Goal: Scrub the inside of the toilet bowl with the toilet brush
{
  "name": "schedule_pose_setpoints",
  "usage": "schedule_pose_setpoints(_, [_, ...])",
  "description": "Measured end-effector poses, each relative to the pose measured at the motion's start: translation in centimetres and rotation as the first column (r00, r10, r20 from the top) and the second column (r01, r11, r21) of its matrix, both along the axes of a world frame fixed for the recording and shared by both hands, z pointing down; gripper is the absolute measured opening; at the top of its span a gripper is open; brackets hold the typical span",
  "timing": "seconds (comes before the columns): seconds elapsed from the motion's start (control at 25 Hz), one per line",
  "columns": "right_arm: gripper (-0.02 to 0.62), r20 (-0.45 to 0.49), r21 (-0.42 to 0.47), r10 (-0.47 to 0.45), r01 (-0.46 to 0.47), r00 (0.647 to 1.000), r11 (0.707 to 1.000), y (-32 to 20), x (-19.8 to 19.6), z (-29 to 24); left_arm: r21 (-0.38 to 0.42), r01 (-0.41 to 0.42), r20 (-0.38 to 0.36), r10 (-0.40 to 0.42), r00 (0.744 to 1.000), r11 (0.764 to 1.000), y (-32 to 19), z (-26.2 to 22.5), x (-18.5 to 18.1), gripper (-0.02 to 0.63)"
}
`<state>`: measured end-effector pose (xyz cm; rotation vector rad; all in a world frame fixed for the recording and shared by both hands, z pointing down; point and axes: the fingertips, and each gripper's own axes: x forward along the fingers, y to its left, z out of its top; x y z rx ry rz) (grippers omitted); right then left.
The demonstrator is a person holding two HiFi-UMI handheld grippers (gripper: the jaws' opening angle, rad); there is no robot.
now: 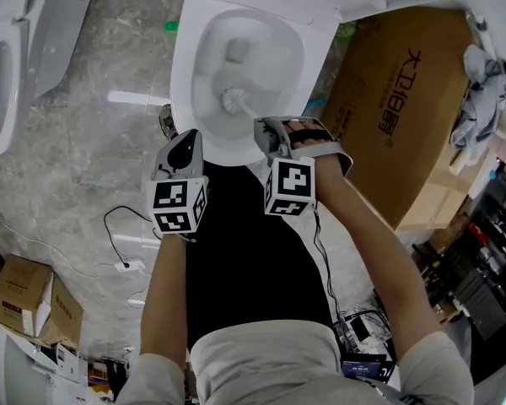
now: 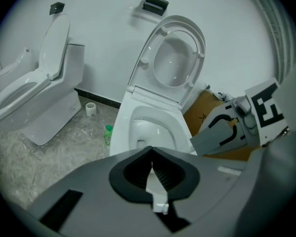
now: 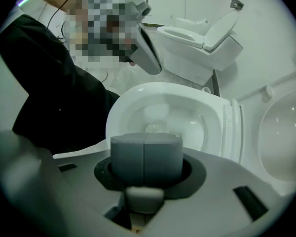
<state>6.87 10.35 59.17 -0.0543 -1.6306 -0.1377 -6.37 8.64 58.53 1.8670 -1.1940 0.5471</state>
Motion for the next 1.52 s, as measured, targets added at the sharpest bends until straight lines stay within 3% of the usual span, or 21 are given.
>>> schedule_pose_setpoints(0.32, [0.147,0.062,-0.046,0.139,-0.136,0.988,0.990,-0.9,-3.1,-0.7,-0.010,-0.023,0.006,0.023,1.000,1.000,-1.6,0.0,-2.0,0.009])
schedule_pose_setpoints(0.72, [0.147,0.098,-0.071,0.322,-0.316,0.942,0.946,-6.6,-5.4,-0.3,-0.010,-0.091,-0.007,0.091,0.996,0.996,-6.9,-0.5,-3.8,0.009])
schedule_pose_setpoints(0.92, [0.147,0.096,-0.035,0.395,-0.394,0.914,0.919,-10.9,-4.6,0.5,-0.016,-0.126,-0.011,0.126,0.992,0.992,-8.3,-0.7,-4.3,0.009])
schedule_pose_setpoints(1.24, [0.147,0.088,0.016,0.524,-0.527,0.847,0.849,-17.3,-0.6,0.6,-0.023,-0.113,-0.021,0.113,0.993,0.993,-10.1,0.2,-5.1,0.009])
schedule_pose_setpoints(1.52, [0.147,0.074,0.072,0.525,-0.530,0.848,0.845,-17.8,2.4,0.1,-0.012,-0.094,-0.025,0.094,0.995,0.995,-10.2,0.6,-3.8,0.009])
